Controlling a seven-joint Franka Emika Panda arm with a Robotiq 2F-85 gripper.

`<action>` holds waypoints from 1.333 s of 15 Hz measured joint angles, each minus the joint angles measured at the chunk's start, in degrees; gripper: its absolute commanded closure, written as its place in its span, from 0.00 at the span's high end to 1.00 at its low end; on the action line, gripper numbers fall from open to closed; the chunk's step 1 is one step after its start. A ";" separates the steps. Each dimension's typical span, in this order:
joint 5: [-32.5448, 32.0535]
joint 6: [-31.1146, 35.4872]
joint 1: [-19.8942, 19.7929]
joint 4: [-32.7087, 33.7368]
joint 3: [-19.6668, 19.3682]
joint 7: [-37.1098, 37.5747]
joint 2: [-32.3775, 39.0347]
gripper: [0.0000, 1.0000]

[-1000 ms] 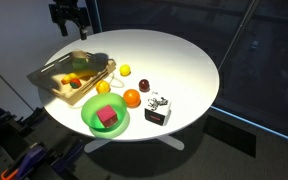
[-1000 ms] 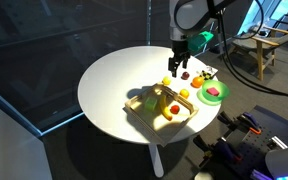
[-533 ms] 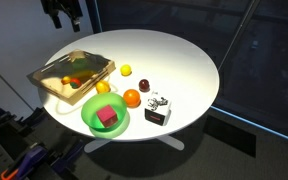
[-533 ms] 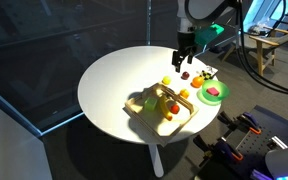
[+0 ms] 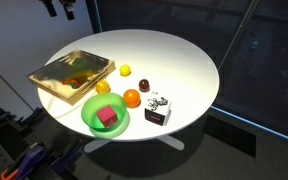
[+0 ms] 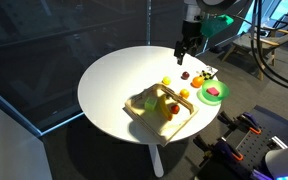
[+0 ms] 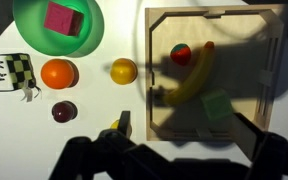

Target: Put the lemon on the table.

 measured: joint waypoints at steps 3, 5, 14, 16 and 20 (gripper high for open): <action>0.00 -0.30 0.00 -0.68 0.02 0.03 -1.92 1.00; 0.00 -1.00 0.00 -0.90 0.11 0.01 -3.05 1.00; 4.89 -5.79 0.00 -2.40 0.59 -2.70 -7.82 1.00; 5.05 -6.65 0.00 -2.82 0.68 -2.72 -8.78 1.00; 5.05 -7.98 0.00 -4.01 0.79 -2.72 -10.77 1.00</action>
